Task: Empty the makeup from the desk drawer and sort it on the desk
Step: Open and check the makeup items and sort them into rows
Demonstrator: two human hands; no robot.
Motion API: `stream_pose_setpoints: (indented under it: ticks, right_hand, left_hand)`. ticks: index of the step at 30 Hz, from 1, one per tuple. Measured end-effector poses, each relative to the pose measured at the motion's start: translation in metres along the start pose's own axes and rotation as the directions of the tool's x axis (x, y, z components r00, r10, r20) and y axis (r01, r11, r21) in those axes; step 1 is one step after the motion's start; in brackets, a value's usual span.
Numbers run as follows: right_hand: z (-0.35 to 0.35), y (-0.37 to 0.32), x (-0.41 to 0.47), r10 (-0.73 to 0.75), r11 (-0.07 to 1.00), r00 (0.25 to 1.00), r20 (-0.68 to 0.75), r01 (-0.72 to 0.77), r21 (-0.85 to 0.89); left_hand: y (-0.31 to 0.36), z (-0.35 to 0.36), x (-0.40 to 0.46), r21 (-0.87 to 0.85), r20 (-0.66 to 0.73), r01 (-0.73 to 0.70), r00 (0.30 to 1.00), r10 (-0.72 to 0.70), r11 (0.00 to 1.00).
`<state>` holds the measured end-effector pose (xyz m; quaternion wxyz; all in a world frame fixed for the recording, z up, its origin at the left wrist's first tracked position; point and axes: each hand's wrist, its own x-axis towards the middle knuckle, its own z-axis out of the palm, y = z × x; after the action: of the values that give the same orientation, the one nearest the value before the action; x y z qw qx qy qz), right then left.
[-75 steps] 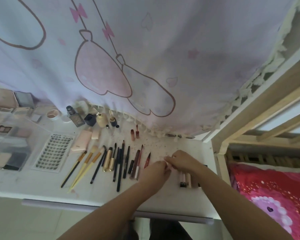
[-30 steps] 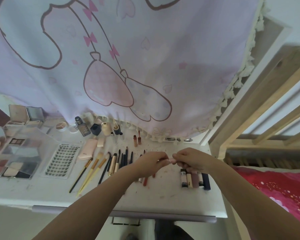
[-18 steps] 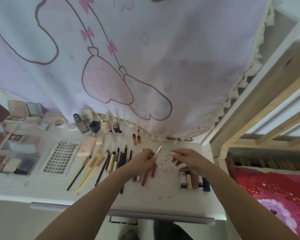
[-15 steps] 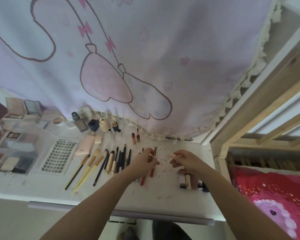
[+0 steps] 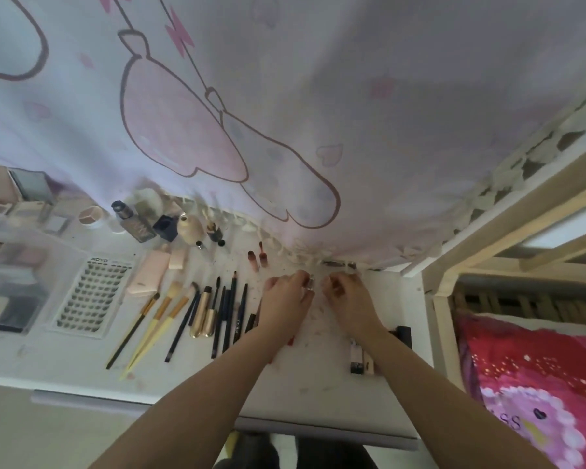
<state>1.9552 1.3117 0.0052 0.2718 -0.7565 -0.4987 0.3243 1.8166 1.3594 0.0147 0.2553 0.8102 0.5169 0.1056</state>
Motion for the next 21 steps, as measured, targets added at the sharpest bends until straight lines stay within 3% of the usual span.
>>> stream_pose_setpoints:
  ticks: [7,17,21]
  right_hand:
    - [0.007,0.006,0.005,-0.126,0.977,0.992,0.01,0.125,-0.174]
    - [-0.031,0.004,-0.002,-0.028,0.992,0.99,0.142,0.046,-0.121]
    - [-0.063,0.014,-0.016,0.092,0.981,0.99,0.11,-0.072,-0.178]
  left_hand:
    - [0.001,0.011,0.002,0.114,0.031,-0.018,0.999,0.015,0.993]
    - [-0.006,0.001,-0.006,0.123,0.15,-0.026,0.989,0.008,0.992]
    - [-0.007,-0.013,-0.043,0.041,-0.008,0.072,0.997,-0.072,0.997]
